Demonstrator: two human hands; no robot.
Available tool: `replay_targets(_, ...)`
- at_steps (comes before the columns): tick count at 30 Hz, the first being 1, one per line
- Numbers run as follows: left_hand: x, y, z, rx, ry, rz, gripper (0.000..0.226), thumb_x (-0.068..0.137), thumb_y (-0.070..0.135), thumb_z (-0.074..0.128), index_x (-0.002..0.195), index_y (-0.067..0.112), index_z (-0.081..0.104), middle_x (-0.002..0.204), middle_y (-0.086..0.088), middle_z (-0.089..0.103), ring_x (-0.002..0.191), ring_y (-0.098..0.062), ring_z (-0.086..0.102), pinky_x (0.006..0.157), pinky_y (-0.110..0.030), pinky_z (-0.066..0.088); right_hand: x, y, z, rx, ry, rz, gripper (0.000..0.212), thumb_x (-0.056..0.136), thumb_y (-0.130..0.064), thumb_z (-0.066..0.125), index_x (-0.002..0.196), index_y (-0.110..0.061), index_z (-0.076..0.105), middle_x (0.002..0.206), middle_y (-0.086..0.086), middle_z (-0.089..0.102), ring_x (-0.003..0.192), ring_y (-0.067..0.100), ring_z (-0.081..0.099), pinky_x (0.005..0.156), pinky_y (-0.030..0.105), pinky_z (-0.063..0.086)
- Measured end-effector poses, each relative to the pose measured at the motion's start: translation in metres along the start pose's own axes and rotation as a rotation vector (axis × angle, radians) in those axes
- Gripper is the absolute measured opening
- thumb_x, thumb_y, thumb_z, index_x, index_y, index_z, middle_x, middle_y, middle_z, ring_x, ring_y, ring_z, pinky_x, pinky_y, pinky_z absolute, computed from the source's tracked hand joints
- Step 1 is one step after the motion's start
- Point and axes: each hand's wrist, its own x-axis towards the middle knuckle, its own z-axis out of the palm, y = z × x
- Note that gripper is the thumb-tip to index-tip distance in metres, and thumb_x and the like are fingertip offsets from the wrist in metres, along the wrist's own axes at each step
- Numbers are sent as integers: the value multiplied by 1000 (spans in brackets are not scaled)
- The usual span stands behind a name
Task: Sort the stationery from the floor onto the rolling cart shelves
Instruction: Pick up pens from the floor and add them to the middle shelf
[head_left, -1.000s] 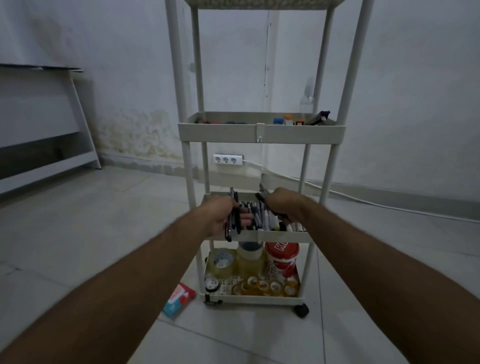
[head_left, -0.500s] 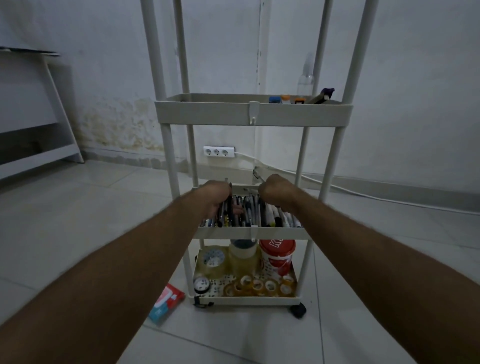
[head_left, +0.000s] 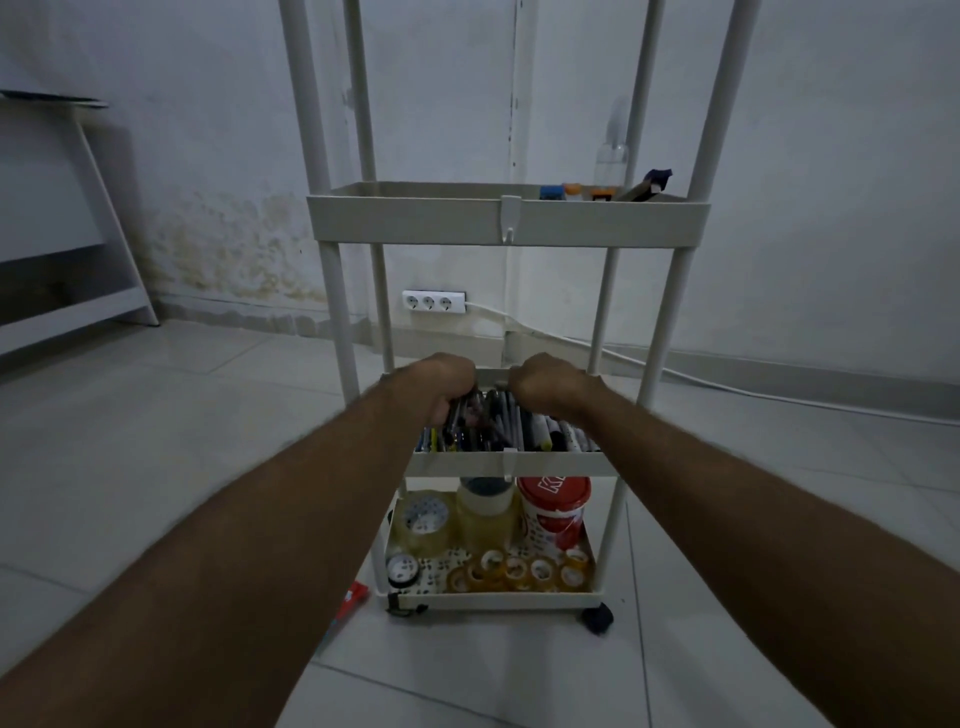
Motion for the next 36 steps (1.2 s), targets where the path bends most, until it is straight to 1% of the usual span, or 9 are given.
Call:
replay_targets(5,-2,2,0,-10,50,26,19,104,1,33,104,-6,51,73,-19,57,63,-30,64,56,-42,59,-11,5,11,-157,40,2,24,101,-16,48,110,1,64,106,14,64,87,23,62,68,32,48)
replay_targets(10,-1,11,-1,-28,112,101,25,104,8,38,111,-2,60,95,-22,70,59,-24,67,45,-31,58,-5,20,6,67,155,65,10,92,-4,60,98,-2,53,83,8,57,72,18,59,51,25,45)
replay_targets(12,-4,15,2,-7,142,116,25,104,9,33,103,3,57,92,-16,71,51,-19,65,35,-20,45,-2,25,6,102,175,70,14,88,-3,61,102,0,61,90,12,65,79,24,66,58,31,55)
replay_targets(16,12,20,9,-5,191,148,31,103,11,37,126,1,56,107,-13,66,66,-23,63,48,-26,45,-2,35,11,137,227,40,11,85,-2,59,94,-1,66,89,13,68,80,25,68,63,30,58)
replay_targets(24,-1,17,30,79,80,82,24,103,4,42,80,7,48,52,-7,50,40,-15,50,57,-30,49,0,49,25,165,279,7,18,83,-4,60,99,-3,69,84,9,69,76,21,67,66,32,61)
replay_targets(28,-12,23,30,-17,106,121,20,104,6,41,85,11,46,78,-5,47,61,-15,50,57,-29,49,-5,52,25,172,306,12,20,83,-4,60,101,-4,69,89,10,71,78,22,69,70,39,63)
replay_targets(30,-17,24,28,-26,137,144,5,103,7,44,101,9,49,84,-5,46,68,-16,50,59,-29,50,-8,53,24,170,321,15,23,82,-3,59,102,-4,70,94,11,73,80,22,70,72,39,63)
replay_targets(32,-15,18,24,-21,165,160,15,101,9,49,116,8,50,90,-9,50,75,-19,52,66,-30,51,-14,52,23,167,341,11,23,83,-3,59,102,-4,72,97,12,74,83,22,70,75,39,63)
replay_targets(36,-25,-3,19,190,218,257,8,90,11,56,84,8,60,78,-10,58,65,-21,54,60,-24,45,-30,45,28,152,381,-39,22,88,-3,58,103,-5,74,99,9,73,82,19,67,67,29,56)
